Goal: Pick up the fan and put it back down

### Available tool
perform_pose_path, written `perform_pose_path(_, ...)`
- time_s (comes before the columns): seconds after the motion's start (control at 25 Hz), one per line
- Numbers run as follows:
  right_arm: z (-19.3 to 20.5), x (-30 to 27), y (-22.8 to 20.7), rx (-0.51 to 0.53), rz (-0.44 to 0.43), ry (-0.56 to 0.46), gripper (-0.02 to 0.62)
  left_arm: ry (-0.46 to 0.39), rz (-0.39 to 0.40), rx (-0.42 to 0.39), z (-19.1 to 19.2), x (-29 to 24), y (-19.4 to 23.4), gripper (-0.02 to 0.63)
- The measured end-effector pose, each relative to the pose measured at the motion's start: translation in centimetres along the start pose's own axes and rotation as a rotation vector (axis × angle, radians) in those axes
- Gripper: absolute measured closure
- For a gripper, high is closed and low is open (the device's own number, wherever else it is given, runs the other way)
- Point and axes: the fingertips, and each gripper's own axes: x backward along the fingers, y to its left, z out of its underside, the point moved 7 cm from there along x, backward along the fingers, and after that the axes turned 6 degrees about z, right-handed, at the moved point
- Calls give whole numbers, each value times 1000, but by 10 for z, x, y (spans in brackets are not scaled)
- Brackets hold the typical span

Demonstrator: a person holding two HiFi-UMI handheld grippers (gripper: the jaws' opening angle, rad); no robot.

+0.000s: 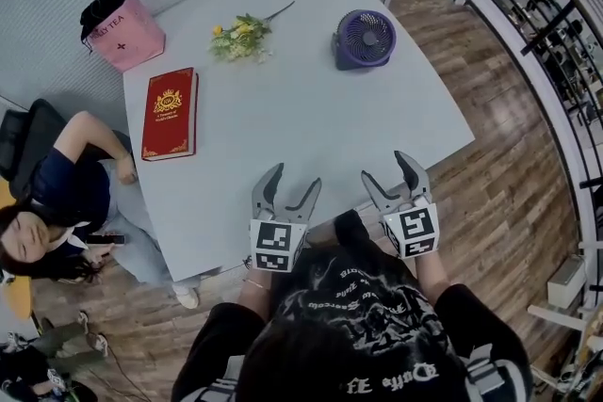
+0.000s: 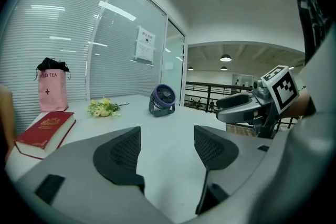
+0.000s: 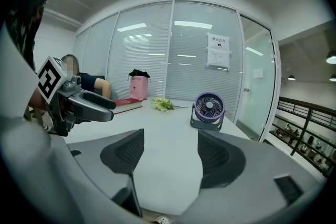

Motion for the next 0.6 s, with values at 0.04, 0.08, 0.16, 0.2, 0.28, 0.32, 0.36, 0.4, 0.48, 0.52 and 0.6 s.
perform_pose_path(0.04, 0, 1, 1, 5, 4, -3, 273, -5, -4, -11, -1, 0, 0, 278)
perform_pose_path(0.08, -1, 2, 1, 10, 9, -7, 290, -11, -5, -19, -3, 0, 0, 278)
perform_pose_path(0.16, -3, 3, 1, 13, 19, -15, 359, -23, -2, -28, -5, 0, -1, 293)
perform_pose_path(0.2, -3, 4, 0, 10, 20, -20, 399, -26, 1, -32, -6, 1, -3, 324)
perform_pose_path(0.28, -5, 4, 1, 6, 19, -22, 477, -24, 5, -44, -7, 1, -5, 391)
perform_pose_path(0.32, -6, 4, 1, 11, 19, -21, 504, -19, 4, -52, -7, 1, -6, 434)
perform_pose_path(0.36, -7, 4, 1, 19, 19, -19, 528, -15, 2, -59, -7, 0, -7, 469)
perform_pose_path(0.4, -7, 3, 2, 25, 18, -18, 545, -14, -2, -63, -7, -1, -7, 496)
perform_pose_path(0.48, -8, 1, 2, 29, 16, -20, 582, -17, -6, -59, -7, -2, -6, 569)
perform_pose_path(0.52, -7, -1, 1, 29, 13, -19, 586, -19, -4, -52, -6, -2, -6, 576)
perform_pose_path(0.6, -7, -2, 1, 26, 5, -16, 588, -24, 3, -35, -6, -4, -7, 584)
